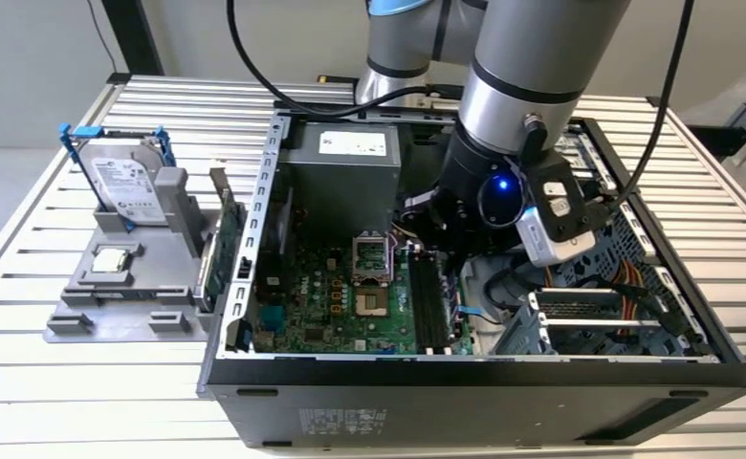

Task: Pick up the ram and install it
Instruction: 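Insert the ram into the slot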

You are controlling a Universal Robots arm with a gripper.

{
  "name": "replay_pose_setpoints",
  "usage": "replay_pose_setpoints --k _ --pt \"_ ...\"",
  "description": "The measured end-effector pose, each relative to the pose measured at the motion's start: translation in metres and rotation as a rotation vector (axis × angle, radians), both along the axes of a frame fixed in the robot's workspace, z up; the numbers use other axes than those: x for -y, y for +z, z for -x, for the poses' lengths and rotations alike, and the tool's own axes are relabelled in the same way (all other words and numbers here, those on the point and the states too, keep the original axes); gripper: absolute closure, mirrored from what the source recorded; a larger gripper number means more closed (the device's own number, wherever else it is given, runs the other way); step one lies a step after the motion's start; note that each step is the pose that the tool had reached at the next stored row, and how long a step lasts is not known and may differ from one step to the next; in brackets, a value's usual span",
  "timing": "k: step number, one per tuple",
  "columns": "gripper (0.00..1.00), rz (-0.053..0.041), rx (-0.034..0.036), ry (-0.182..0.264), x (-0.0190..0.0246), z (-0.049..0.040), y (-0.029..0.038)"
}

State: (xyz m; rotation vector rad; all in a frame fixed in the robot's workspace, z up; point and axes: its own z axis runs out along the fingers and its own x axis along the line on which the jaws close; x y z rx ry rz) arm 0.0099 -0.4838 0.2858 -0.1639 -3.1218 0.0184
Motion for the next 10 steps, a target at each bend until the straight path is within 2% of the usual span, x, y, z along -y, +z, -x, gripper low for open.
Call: replay_pose_setpoints --k 4,10 --pt "1.0 -0.0003 0.0 0.001 -0.0016 -0.0008 -0.0022" --pt "1.0 -0.0002 0.0 0.001 -0.0018 -0.0008 -0.0027"
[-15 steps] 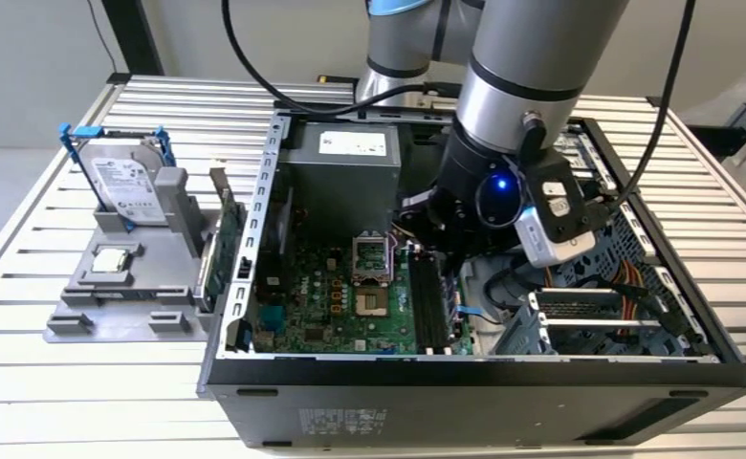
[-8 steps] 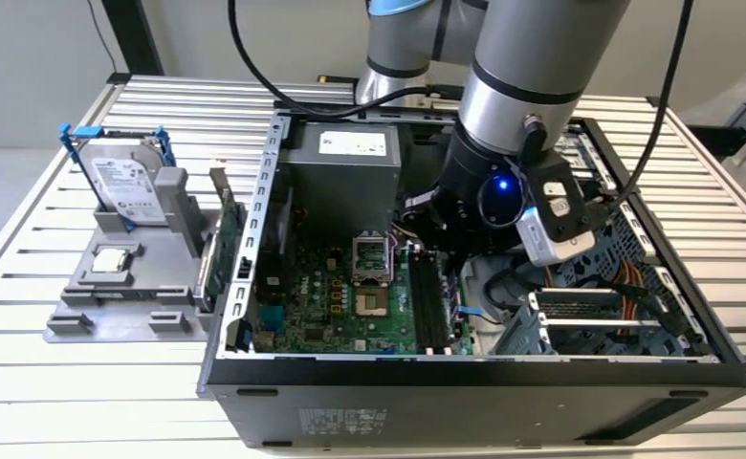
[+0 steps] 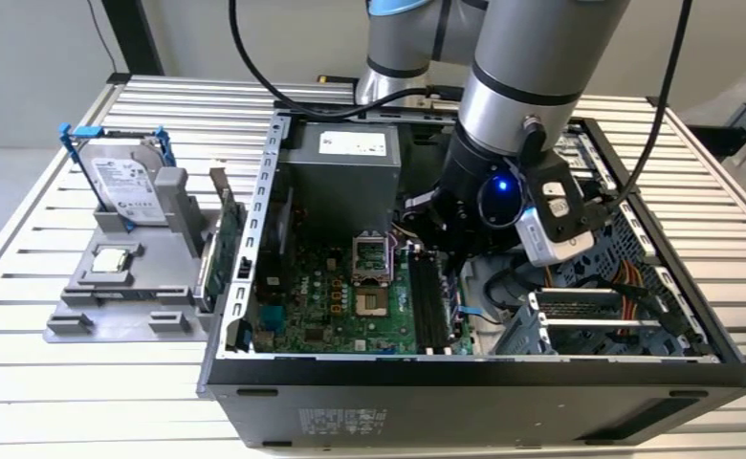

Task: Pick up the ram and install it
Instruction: 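Insert the ram into the slot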

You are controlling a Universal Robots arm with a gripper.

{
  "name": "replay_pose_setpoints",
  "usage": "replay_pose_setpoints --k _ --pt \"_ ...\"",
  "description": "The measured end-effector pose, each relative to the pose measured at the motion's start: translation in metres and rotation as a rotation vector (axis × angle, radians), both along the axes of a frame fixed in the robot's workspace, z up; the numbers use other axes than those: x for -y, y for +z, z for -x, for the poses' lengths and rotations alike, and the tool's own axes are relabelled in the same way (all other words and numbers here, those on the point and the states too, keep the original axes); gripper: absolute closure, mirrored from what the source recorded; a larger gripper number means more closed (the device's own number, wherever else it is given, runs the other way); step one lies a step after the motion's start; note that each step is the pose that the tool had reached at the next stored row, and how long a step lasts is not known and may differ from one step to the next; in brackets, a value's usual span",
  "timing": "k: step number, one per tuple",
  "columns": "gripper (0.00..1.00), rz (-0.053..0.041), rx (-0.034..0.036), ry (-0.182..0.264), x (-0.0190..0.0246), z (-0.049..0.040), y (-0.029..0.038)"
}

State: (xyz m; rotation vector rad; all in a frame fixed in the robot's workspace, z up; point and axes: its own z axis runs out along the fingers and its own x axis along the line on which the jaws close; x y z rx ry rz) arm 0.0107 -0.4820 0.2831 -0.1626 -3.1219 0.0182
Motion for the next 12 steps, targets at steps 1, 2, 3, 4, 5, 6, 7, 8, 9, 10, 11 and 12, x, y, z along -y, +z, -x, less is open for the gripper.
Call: replay_pose_setpoints --k 1,2,3,4,5,6,7,8,9,10,11,12 --pt "1.0 -0.0003 0.0001 0.0 -0.0001 0.0 -0.0004" --pt "1.0 -0.0001 0.0 0.0 -0.0001 0.0 -0.0007" --pt "1.0 0.0001 0.0 0.001 -0.0001 0.0 -0.0011" --pt "1.0 0.0 0.0 0.001 -0.0002 0.0 -0.0015" --pt "1.0 0.0 0.0 0.001 -0.0002 0.0 -0.002" --pt "1.0 0.0 0.0 0.002 -0.0003 0.0 -0.0024" --pt "1.0 0.0001 0.0 0.002 -0.0004 0.0 -0.0029" --pt "1.0 0.0 0.0 0.002 -0.0004 0.0 -0.0033" --pt "1.0 0.0 0.0 0.003 -0.0005 0.0 -0.0038" --pt "1.0 0.0002 -0.0001 0.003 -0.0005 0.0 -0.004" --pt "1.0 0.0004 -0.0001 0.003 -0.0004 0.0 -0.0041" --pt "1.0 0.0004 -0.0001 0.003 -0.0004 0.0 -0.0041"
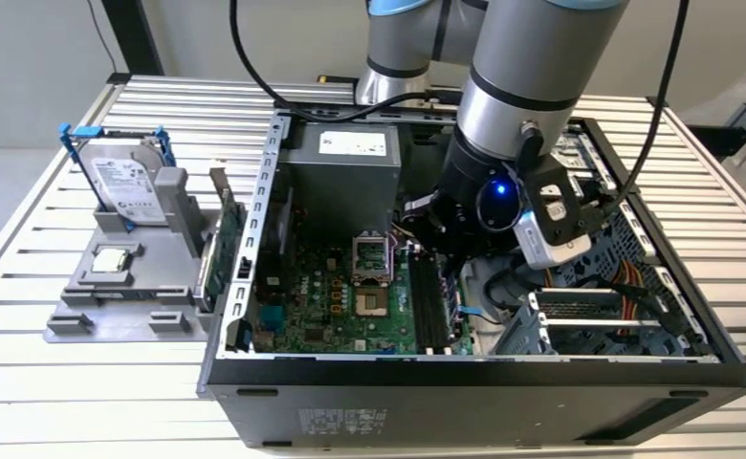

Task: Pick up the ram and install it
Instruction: 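Insert the ram into the slot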

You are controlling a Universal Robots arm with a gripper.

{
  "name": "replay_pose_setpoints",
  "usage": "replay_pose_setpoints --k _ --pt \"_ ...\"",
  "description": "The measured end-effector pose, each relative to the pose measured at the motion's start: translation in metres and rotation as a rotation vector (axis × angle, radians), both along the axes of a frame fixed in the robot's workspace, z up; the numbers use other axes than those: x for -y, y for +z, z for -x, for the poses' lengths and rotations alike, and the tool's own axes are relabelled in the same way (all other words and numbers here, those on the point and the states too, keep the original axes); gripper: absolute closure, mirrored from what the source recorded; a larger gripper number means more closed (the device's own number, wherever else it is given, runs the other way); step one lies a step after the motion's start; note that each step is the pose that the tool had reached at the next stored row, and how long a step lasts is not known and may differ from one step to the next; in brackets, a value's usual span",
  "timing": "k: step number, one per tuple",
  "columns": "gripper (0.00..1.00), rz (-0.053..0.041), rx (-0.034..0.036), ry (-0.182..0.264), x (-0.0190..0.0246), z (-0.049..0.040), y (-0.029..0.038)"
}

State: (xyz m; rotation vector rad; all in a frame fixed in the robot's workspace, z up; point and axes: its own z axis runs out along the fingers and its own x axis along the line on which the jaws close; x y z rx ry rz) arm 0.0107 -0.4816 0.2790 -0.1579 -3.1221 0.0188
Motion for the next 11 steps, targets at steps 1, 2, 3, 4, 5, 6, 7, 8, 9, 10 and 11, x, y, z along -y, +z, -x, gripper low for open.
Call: replay_pose_setpoints --k 1,2,3,4,5,6,7,8,9,10,11 --pt "1.0 -0.0003 0.0 0.0 0.0 0.0 -0.0002" --pt "1.0 -0.0003 0.0001 0.0 0.0 0.0 -0.0003" --pt "1.0 -0.0003 0.0001 0.0 0.0 0.0 -0.0003" --pt "1.0 -0.0004 0.0001 0.0 0.0 0.0 -0.0005" --pt "1.0 -0.0005 0.0001 0.0 -0.0001 0.0 -0.0007" --pt "1.0 -0.0004 0.0001 0.0 -0.0001 0.0 -0.0009" --pt "1.0 -0.0004 0.0001 0.001 -0.0002 0.0 -0.0012" --pt "1.0 -0.0005 0.0001 0.001 -0.0003 -0.0001 -0.0015" --pt "1.0 -0.0004 0.0001 0.001 -0.0003 -0.0001 -0.0018" --pt "1.0 -0.0003 0.0001 0.001 -0.0005 -0.0001 -0.0023" --pt "1.0 -0.0003 0.0001 0.002 -0.0007 -0.0001 -0.0027"
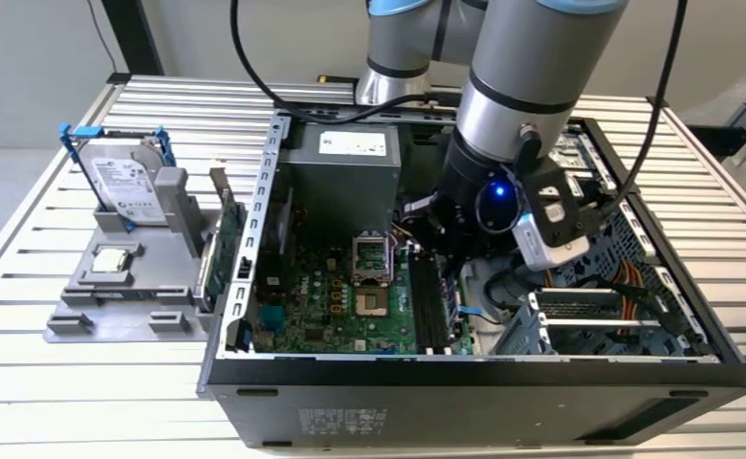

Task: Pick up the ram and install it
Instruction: 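Insert the ram into the slot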

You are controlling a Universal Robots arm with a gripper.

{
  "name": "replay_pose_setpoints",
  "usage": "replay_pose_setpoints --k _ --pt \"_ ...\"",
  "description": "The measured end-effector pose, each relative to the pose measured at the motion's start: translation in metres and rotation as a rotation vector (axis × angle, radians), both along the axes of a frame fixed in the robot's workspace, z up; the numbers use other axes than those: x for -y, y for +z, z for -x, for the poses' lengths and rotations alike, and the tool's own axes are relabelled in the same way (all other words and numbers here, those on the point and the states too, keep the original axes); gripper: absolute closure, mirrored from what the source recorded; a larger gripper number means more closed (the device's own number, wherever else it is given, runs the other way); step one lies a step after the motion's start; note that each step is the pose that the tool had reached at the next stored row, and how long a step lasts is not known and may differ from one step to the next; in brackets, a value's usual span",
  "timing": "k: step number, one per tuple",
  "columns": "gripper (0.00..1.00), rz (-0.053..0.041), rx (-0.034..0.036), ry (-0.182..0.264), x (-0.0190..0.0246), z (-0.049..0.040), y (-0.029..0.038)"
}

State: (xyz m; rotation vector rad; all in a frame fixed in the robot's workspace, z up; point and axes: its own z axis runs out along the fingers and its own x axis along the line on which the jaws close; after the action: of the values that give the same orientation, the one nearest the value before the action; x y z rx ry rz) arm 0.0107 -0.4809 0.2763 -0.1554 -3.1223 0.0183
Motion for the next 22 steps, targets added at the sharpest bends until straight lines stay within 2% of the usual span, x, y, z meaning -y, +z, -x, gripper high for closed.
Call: replay_pose_setpoints --k 22 --pt "1.0 0.0003 0.0 0.009 -0.001 -0.0001 -0.0062"
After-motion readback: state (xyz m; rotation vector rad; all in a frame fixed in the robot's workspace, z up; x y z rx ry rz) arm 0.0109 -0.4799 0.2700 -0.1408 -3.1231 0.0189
